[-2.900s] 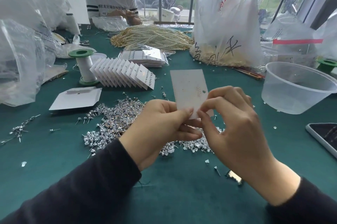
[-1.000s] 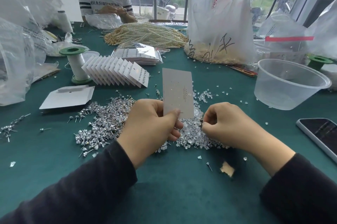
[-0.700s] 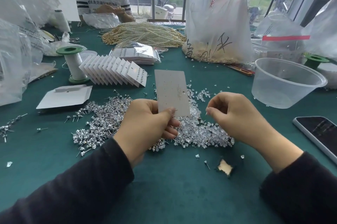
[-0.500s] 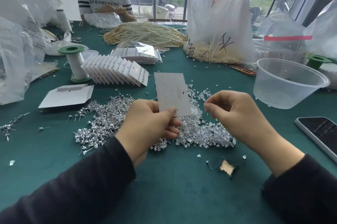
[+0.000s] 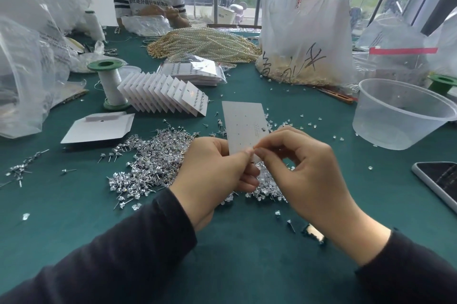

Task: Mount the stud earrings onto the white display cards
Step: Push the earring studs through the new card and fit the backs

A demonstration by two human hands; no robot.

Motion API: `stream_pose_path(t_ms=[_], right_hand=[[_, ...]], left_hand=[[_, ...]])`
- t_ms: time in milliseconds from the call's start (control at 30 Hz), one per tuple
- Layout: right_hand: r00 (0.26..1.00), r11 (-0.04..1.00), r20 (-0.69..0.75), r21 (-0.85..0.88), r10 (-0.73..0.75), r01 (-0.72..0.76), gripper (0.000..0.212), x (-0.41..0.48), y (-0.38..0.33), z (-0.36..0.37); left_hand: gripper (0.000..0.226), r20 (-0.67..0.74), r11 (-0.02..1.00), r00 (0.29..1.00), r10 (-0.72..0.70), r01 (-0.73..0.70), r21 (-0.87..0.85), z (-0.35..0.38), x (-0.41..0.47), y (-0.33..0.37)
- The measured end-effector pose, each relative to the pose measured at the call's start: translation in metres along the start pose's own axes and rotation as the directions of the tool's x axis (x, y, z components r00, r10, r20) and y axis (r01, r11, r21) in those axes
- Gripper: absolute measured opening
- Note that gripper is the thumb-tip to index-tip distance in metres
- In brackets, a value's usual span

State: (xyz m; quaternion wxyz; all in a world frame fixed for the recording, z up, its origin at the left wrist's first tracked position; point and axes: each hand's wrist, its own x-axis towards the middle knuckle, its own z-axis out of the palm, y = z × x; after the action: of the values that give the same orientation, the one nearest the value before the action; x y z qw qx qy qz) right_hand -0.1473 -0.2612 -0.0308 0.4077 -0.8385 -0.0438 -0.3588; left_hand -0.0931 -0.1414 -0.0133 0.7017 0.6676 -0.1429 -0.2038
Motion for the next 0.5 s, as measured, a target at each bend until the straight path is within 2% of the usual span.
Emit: stream_pose_path(t_ms=[500], right_hand=[[0.998, 0.987, -0.033, 0.154, 0.057, -0.051, 0.018, -0.0056, 0.0024, 0.0025]], left_hand=[[0.028, 0.124, 0.989, 0.991, 0.043, -0.024, -0.147, 0.0024, -0.0065, 0.0048]])
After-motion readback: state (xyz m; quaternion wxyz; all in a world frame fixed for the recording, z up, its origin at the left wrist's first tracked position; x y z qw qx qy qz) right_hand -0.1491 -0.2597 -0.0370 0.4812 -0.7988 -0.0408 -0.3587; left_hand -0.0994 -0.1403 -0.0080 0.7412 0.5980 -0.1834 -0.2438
